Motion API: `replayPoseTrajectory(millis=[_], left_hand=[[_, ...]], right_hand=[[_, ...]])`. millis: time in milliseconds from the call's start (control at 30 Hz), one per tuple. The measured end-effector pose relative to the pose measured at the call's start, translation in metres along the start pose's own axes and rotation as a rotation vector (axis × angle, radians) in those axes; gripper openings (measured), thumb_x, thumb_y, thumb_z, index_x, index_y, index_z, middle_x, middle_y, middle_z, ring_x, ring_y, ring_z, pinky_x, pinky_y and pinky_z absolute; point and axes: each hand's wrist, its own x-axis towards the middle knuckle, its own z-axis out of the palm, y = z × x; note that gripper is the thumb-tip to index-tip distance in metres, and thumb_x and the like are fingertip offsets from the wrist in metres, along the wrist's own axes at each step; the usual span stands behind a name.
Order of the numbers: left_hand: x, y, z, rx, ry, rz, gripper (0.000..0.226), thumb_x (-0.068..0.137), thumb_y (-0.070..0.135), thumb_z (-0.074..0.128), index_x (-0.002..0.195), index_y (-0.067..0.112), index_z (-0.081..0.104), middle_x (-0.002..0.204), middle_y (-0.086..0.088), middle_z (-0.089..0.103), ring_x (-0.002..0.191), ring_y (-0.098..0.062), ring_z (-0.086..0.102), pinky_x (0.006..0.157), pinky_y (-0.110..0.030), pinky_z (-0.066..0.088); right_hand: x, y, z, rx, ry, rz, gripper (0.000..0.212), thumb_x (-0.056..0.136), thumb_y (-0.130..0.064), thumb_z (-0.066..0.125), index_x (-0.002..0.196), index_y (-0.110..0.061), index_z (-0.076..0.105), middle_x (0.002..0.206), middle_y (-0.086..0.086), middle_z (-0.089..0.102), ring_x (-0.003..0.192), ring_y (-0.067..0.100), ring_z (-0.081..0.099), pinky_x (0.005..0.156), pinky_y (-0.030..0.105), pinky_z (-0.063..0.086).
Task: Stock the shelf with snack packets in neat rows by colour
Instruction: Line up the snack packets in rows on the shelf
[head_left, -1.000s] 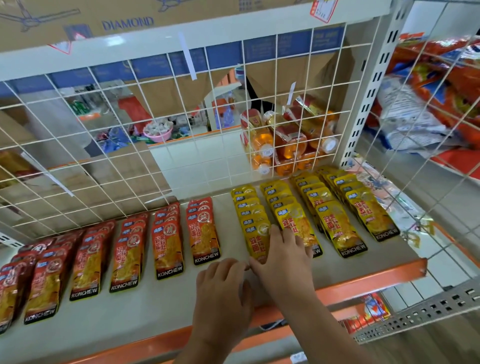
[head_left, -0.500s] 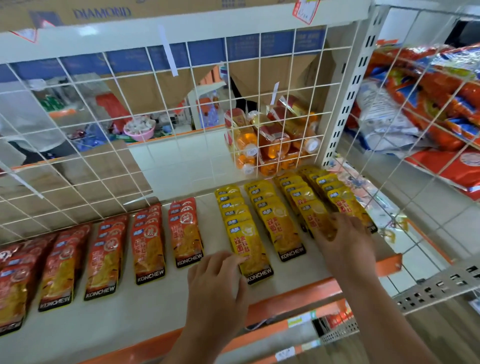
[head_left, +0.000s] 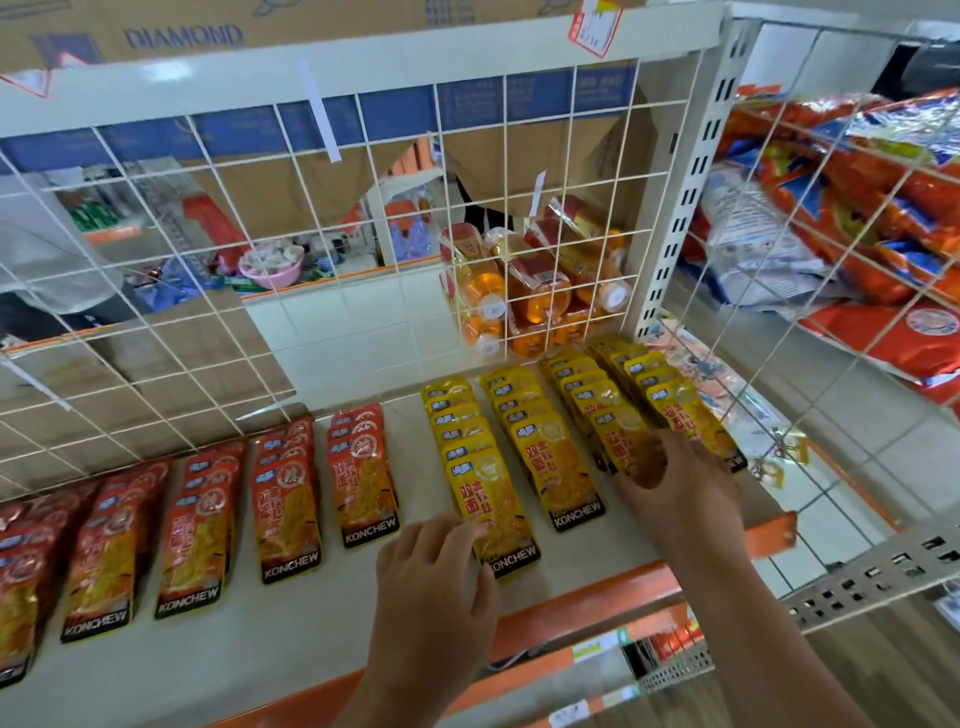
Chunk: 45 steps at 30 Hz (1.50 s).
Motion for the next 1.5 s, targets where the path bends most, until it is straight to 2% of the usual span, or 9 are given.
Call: replayPoseTrajectory(millis=[200,300,533,900,1133,1500], left_hand=[[-0.001,-0.001,0.001,0.010,0.011,0.001,0.032,0.079,0.023,0.068,0.111,0.021,0.071,0.108,0.009,0.062,0.105,-0.012,0.052,0.093,-0.031,0.036],[0.000,-0.001,0.002,0.008,0.008,0.001,0.033,0.078,0.023,0.068,0.111,0.021,0.070,0.109,0.009,0.062,0.105,-0.013,0.052,0.094,-0.027,0.031],[0.000,0.000,0.001,-0.012,0.013,0.014,0.032,0.083,0.029,0.055,0.110,0.021,0.070,0.108,0.010,0.061,0.101,-0.015,0.056,0.091,-0.025,0.030],[0.000,0.000,0.000,-0.019,-0.007,0.005,0.032,0.084,0.029,0.055,0.111,0.021,0.070,0.108,0.011,0.061,0.102,-0.015,0.057,0.092,-0.026,0.032],[0.000,0.002,-0.001,-0.005,-0.009,0.013,0.030,0.084,0.028,0.056,0.110,0.021,0.069,0.107,0.010,0.061,0.102,-0.013,0.055,0.093,-0.022,0.027],[0.000,0.000,0.001,-0.005,0.004,0.015,0.031,0.083,0.029,0.055,0.109,0.020,0.070,0.107,0.009,0.062,0.102,-0.014,0.056,0.091,-0.025,0.032]], right_hand=[[0.013,-0.006,0.005,0.020,0.056,-0.044,0.057,0.077,-0.044,0.079,0.124,-0.018,0.060,0.112,0.009,0.065,0.106,0.034,0.057,0.090,0.043,0.048],[0.016,-0.008,0.009,0.012,0.057,-0.060,0.055,0.076,-0.046,0.078,0.121,-0.020,0.061,0.112,0.008,0.065,0.107,0.034,0.057,0.092,0.045,0.048],[0.011,-0.007,0.014,0.013,0.068,-0.072,0.053,0.075,-0.043,0.079,0.118,-0.017,0.062,0.110,0.010,0.064,0.106,0.036,0.055,0.091,0.046,0.047],[0.010,-0.007,0.015,0.015,0.052,-0.068,0.061,0.075,-0.048,0.078,0.125,-0.017,0.060,0.115,0.009,0.063,0.110,0.036,0.055,0.095,0.047,0.045],[0.013,-0.013,0.013,-0.029,0.021,-0.037,0.066,0.079,-0.058,0.070,0.131,-0.021,0.054,0.120,0.007,0.062,0.115,0.034,0.051,0.097,0.045,0.045],[0.022,-0.013,0.016,-0.024,0.034,-0.081,0.057,0.076,-0.049,0.076,0.122,-0.020,0.058,0.110,0.008,0.067,0.108,0.037,0.054,0.094,0.047,0.045]])
